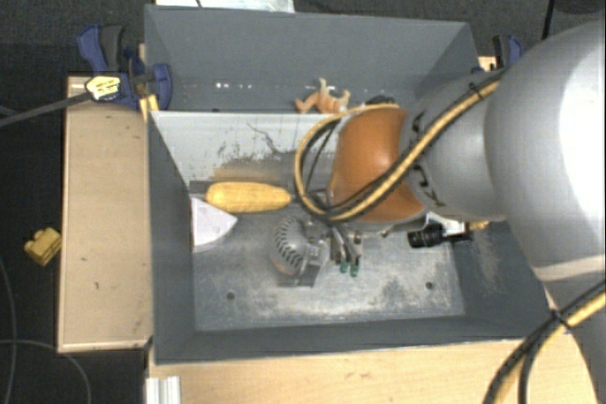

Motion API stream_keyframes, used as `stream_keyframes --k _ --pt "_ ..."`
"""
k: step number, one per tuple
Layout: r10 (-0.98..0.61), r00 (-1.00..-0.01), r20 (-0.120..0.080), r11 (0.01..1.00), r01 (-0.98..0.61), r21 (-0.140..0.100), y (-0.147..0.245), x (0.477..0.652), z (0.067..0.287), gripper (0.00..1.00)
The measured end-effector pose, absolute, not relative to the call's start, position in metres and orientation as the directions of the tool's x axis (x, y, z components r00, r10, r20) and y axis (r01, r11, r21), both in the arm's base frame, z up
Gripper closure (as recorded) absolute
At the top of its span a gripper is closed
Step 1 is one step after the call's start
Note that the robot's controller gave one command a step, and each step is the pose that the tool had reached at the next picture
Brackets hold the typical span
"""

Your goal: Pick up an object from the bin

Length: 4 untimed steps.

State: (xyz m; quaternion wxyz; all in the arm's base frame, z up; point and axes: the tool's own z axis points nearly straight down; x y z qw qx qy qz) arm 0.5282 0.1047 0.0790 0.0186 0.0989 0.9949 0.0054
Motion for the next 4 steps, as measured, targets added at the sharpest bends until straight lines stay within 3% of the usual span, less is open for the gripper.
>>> stream_keyframes --k 2,3,4 --pt "0.2 -0.979 -0.036 0.98 0.2 0.015 0.105 0.528 0.079 1.0" --pt "0.178 -0.984 -0.001 0.984 0.178 0.001 0.116 0.509 0.162 1.0" --pt "0.179 -0.984 -0.001 0.984 0.179 0.001 0.116 0.509 0.162 1.0"
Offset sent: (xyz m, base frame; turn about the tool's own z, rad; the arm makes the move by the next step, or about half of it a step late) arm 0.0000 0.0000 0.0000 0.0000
